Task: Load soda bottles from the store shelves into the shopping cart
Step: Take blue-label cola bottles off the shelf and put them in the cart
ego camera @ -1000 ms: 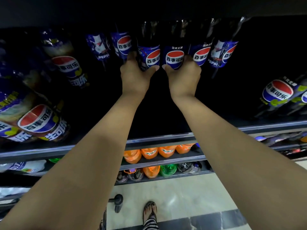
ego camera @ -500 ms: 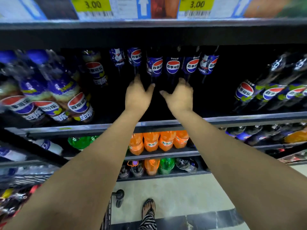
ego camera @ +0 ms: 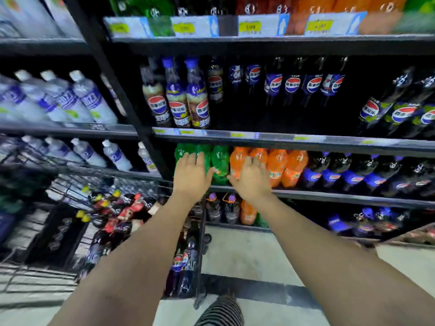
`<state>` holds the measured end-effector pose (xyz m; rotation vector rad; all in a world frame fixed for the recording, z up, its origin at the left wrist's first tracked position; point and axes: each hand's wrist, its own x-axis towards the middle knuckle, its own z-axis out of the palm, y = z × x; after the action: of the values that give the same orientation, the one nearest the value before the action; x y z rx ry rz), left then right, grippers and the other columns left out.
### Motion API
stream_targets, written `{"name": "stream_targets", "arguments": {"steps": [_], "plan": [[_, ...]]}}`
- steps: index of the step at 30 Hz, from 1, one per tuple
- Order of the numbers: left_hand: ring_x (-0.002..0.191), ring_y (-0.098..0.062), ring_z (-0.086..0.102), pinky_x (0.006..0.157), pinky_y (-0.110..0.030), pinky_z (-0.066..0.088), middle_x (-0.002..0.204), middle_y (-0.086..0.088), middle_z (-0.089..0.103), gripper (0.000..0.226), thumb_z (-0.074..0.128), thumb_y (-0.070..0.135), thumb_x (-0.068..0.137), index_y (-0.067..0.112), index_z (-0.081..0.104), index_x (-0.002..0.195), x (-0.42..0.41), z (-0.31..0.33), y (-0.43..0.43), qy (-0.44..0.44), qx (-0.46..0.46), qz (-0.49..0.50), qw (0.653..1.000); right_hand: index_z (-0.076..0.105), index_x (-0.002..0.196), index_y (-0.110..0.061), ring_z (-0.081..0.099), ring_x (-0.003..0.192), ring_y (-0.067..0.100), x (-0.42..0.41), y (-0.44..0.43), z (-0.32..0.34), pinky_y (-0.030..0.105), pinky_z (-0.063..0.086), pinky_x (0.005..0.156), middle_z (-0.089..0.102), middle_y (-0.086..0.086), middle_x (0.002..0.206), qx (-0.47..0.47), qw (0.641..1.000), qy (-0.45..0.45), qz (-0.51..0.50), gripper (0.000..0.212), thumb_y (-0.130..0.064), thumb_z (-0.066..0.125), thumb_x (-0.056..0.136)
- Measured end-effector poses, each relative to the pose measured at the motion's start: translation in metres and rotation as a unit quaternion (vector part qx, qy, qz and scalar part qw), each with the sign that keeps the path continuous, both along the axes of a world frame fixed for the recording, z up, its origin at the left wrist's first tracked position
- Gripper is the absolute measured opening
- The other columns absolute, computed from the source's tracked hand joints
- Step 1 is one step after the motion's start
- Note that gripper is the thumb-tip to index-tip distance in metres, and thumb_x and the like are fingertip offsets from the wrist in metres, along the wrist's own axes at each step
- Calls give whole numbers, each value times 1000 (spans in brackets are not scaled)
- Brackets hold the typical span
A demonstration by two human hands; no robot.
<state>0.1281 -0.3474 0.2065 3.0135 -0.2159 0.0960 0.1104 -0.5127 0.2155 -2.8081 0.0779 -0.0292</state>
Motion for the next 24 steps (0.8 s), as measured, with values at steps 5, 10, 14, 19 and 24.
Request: {"name": "stream_targets", "arguments": {"steps": [5,10,14,19,24], "plan": [[135,-35,37,113,-42,27,140,-21,47,62,33,47,100,3,36,144,-60,-29,70,71,32,51,996,39,130,-4,43,119,34,-49,56,-33,40,38,96,49,17,127,11,996,69,58,64,-51,55,88],[140,-31,30,116,-41,22,149,-15,39,66,27,52,100,8,25,149,-112,-67,129,160,61,121,978,36,134,-6,41,122,32,-77,107,-64,38,37,99,47,15,131,13,985,135,111,64,-50,51,90],[136,-31,35,114,-41,27,146,-15,42,70,30,57,98,10,26,149,-138,-96,173,226,44,174,957,37,133,-6,42,122,30,-88,147,-92,37,37,102,49,15,129,17,972,185,140,62,-49,51,91],[136,-31,35,109,-40,32,149,-13,37,73,31,60,96,12,23,150,-138,-119,231,291,6,206,934,30,139,-5,42,125,31,-85,192,-128,37,37,103,48,16,133,16,960,256,112,69,-49,52,91],[139,-34,32,112,-43,29,152,-16,33,82,25,66,94,13,11,154,-119,-154,272,369,2,188,910,35,133,-2,51,116,32,-82,228,-161,37,45,93,54,18,123,41,941,331,52,65,-49,51,92]]}}
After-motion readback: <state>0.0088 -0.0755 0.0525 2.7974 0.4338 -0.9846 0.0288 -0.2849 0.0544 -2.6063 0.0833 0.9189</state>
